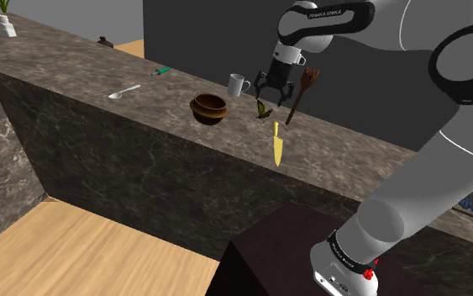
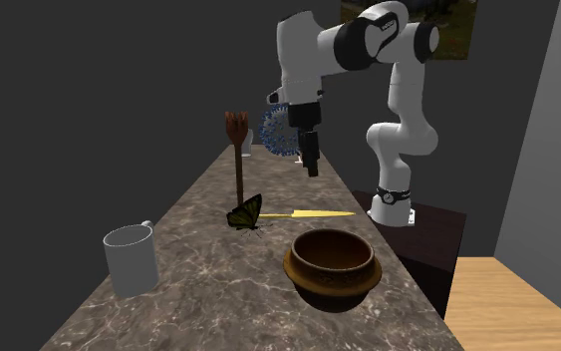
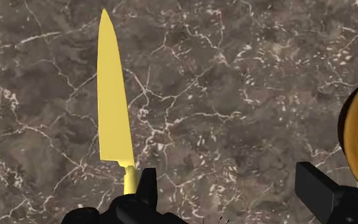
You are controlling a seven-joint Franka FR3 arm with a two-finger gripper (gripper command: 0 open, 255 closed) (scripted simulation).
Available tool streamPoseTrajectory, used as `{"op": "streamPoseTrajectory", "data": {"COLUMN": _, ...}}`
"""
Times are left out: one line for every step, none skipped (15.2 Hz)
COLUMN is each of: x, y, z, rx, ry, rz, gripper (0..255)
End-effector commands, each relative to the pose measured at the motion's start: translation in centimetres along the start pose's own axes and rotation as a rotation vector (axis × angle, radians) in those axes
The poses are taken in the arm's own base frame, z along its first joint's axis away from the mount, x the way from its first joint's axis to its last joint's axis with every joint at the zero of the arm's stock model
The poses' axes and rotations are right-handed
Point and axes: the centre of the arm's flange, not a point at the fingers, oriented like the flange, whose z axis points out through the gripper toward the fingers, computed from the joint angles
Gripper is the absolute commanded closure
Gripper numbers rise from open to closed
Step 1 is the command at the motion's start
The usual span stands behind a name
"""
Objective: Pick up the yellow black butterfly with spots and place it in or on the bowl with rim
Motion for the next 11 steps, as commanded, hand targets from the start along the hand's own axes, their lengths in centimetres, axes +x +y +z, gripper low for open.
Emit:
{"op": "streamPoseTrajectory", "data": {"x": 2.5, "y": -0.5, "z": 1.4, "rx": 0.008, "ry": -0.02, "rz": 0.075, "gripper": 0}}
{"op": "streamPoseTrajectory", "data": {"x": 3.7, "y": -0.6, "z": 2.1, "rx": 0.012, "ry": -0.029, "rz": 0.111, "gripper": 0}}
{"op": "streamPoseTrajectory", "data": {"x": 5.0, "y": -0.7, "z": 2.8, "rx": 0.016, "ry": -0.039, "rz": 0.147, "gripper": 0}}
{"op": "streamPoseTrajectory", "data": {"x": 6.2, "y": -0.7, "z": 3.5, "rx": 0.02, "ry": -0.049, "rz": 0.184, "gripper": 0}}
{"op": "streamPoseTrajectory", "data": {"x": 7.5, "y": -0.7, "z": 4.2, "rx": 0.024, "ry": -0.059, "rz": 0.22, "gripper": 0}}
{"op": "streamPoseTrajectory", "data": {"x": 8.7, "y": -0.7, "z": 5.0, "rx": 0.028, "ry": -0.068, "rz": 0.256, "gripper": 0}}
{"op": "streamPoseTrajectory", "data": {"x": 9.9, "y": -0.6, "z": 5.7, "rx": 0.032, "ry": -0.078, "rz": 0.292, "gripper": 0}}
{"op": "streamPoseTrajectory", "data": {"x": 11.2, "y": -0.4, "z": 6.5, "rx": 0.036, "ry": -0.088, "rz": 0.328, "gripper": 0}}
{"op": "streamPoseTrajectory", "data": {"x": 12.4, "y": -0.3, "z": 7.3, "rx": 0.039, "ry": -0.098, "rz": 0.364, "gripper": 0}}
{"op": "streamPoseTrajectory", "data": {"x": 13.5, "y": 0.0, "z": 8.0, "rx": 0.043, "ry": -0.107, "rz": 0.401, "gripper": 0}}
{"op": "streamPoseTrajectory", "data": {"x": 14.7, "y": 0.2, "z": 8.8, "rx": 0.047, "ry": -0.117, "rz": 0.437, "gripper": 0}}
